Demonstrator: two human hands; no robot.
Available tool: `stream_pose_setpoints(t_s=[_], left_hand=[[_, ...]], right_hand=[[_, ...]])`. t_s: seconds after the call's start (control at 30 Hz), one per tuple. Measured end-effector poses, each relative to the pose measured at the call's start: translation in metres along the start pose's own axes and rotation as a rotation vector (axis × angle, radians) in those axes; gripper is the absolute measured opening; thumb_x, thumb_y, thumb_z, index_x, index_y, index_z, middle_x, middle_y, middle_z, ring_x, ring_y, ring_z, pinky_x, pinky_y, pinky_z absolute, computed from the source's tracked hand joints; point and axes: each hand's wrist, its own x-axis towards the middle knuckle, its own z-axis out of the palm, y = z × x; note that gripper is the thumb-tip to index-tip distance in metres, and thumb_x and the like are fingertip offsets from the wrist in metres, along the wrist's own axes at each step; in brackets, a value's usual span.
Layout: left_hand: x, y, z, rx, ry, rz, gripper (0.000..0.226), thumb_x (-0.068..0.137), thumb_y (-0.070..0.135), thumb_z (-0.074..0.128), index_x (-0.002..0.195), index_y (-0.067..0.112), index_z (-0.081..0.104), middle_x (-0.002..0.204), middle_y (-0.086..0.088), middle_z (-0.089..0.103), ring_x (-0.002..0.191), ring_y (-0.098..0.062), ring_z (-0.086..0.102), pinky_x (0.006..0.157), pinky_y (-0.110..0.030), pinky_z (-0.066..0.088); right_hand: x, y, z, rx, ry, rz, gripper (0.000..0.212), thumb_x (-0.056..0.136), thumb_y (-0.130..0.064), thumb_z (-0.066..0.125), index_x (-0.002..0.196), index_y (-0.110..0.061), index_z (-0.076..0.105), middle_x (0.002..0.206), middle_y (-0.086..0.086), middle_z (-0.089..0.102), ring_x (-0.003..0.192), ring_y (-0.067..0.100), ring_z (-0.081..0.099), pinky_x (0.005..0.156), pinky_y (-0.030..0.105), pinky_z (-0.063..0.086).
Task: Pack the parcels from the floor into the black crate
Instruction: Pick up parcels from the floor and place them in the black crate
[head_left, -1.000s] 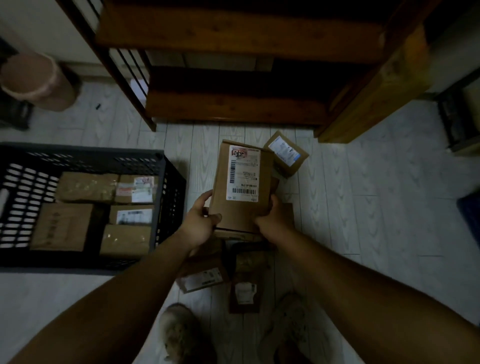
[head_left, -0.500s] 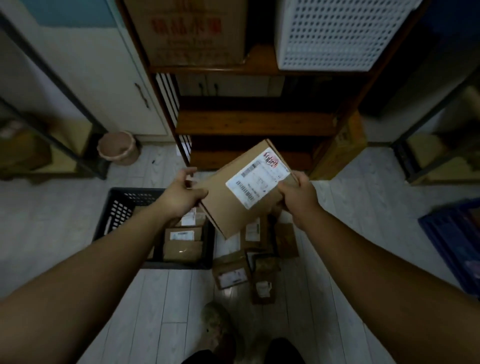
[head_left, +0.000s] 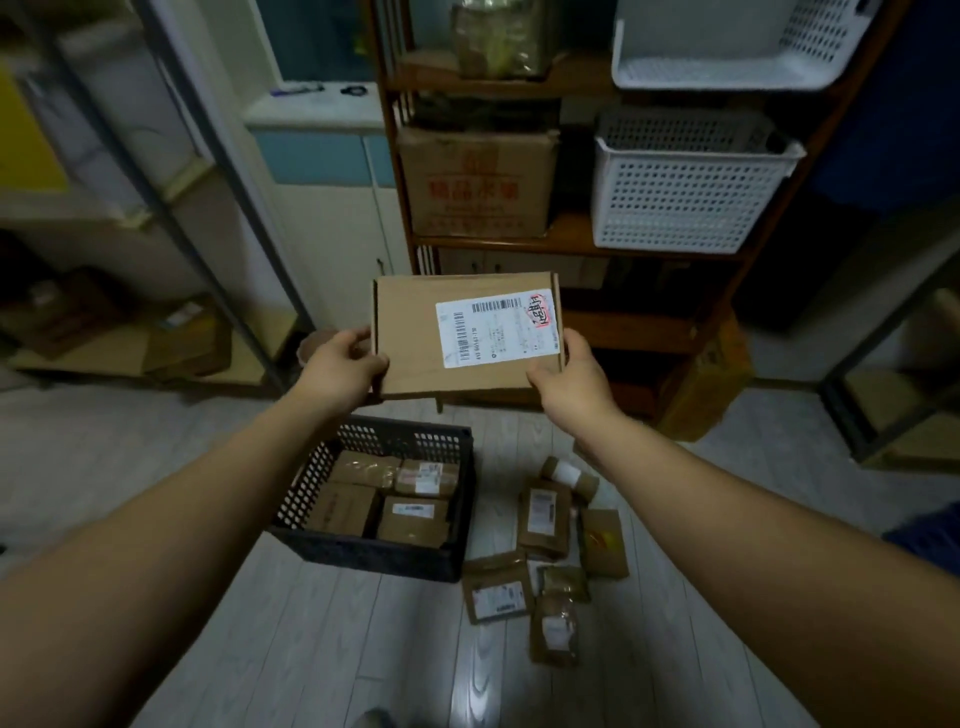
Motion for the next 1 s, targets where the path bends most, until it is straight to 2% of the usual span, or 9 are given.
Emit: stream_pose_setpoints(t_s=[0.1,0.17,0.23,0.37,0.5,0.6,0.7,0.87,1.0], left_hand=[[0.002,0.002,-0.035,0.03,0.005,0.054,0.051,0.092,0.009,0.049,0.14,0.024,0.037,0.126,-0.007,0.055,0.1,-0.023,0.059,0.08,-0.04,0.055],[0.006,-0.005,-0.063,0.062,-0.019,0.087,0.053,0.091,0.006,0.049,0.138,0.026,0.038,0.121,-0.007,0.057,0.095,-0.02,0.06,0.074,-0.035,0.054],[0.012,-0.015,-0.095,0.08,-0.039,0.081,0.055,0.089,0.005,0.052,0.137,0.028,0.039,0.118,-0.005,0.057,0.093,-0.017,0.06,0.076,-0.035,0.053],[0.033,-0.041,-0.157,0.136,-0.088,0.069,0.064,0.086,0.002,0.057,0.14,0.027,0.034,0.117,-0.006,0.058,0.092,-0.018,0.061,0.082,-0.039,0.055],[0.064,-0.064,-0.198,0.228,-0.07,0.091,0.074,0.081,0.002,0.063,0.142,0.026,0.028,0.125,-0.007,0.052,0.102,-0.023,0.057,0.082,-0.042,0.055],[0.09,-0.075,-0.206,0.269,-0.112,0.088,0.077,0.079,0.003,0.065,0.142,0.027,0.028,0.123,-0.002,0.05,0.089,-0.01,0.052,0.064,-0.022,0.05],[0.113,-0.081,-0.199,0.284,-0.157,0.088,0.079,0.078,0.003,0.066,0.143,0.027,0.027,0.108,0.008,0.048,0.074,0.003,0.046,0.056,-0.01,0.038],[0.155,-0.095,-0.173,0.345,-0.254,0.149,0.073,0.079,0.0,0.064,0.139,0.028,0.032,0.101,0.013,0.049,0.082,0.0,0.05,0.058,-0.008,0.04],[0.194,-0.116,-0.148,0.387,-0.292,0.126,0.067,0.08,0.006,0.065,0.133,0.033,0.035,0.1,0.016,0.052,0.082,0.005,0.053,0.064,-0.012,0.044]], right_hand=[[-0.009,-0.022,0.03,-0.05,0.01,-0.048,0.047,0.091,-0.016,0.056,0.133,-0.028,0.04,0.132,0.0,0.047,0.103,0.011,0.046,0.077,0.024,0.039],[-0.01,-0.035,0.06,-0.102,0.025,-0.048,0.048,0.091,-0.016,0.057,0.134,-0.027,0.04,0.133,0.002,0.042,0.105,0.013,0.046,0.08,0.026,0.037],[-0.011,-0.044,0.097,-0.141,0.018,-0.052,0.047,0.09,-0.015,0.058,0.132,-0.025,0.041,0.132,0.003,0.043,0.108,0.017,0.049,0.078,0.023,0.039],[-0.012,-0.049,0.173,-0.179,0.014,-0.054,0.047,0.089,-0.016,0.057,0.132,-0.025,0.04,0.127,0.004,0.048,0.092,0.012,0.047,0.054,0.014,0.032],[-0.017,-0.045,0.227,-0.148,-0.019,-0.02,0.062,0.089,-0.015,0.057,0.14,-0.035,0.028,0.126,0.003,0.047,0.097,0.014,0.052,0.065,0.019,0.04],[-0.016,-0.038,0.243,-0.243,-0.046,-0.026,0.072,0.09,-0.02,0.056,0.144,-0.041,0.014,0.129,0.003,0.037,0.082,0.005,0.043,0.065,0.018,0.039],[-0.001,-0.032,0.247,-0.363,-0.068,-0.014,0.076,0.091,-0.028,0.055,0.149,-0.033,0.007,0.136,0.006,0.029,0.09,0.009,0.04,0.079,0.022,0.037],[0.042,-0.013,0.252,-0.39,-0.109,0.038,0.076,0.09,-0.031,0.057,0.15,-0.03,0.009,0.14,0.005,0.026,0.117,0.022,0.043,0.094,0.029,0.04],[0.081,0.016,0.262,-0.432,-0.139,0.075,0.074,0.091,-0.034,0.054,0.151,-0.024,0.012,0.142,0.009,0.025,0.118,0.027,0.045,0.096,0.032,0.042]])
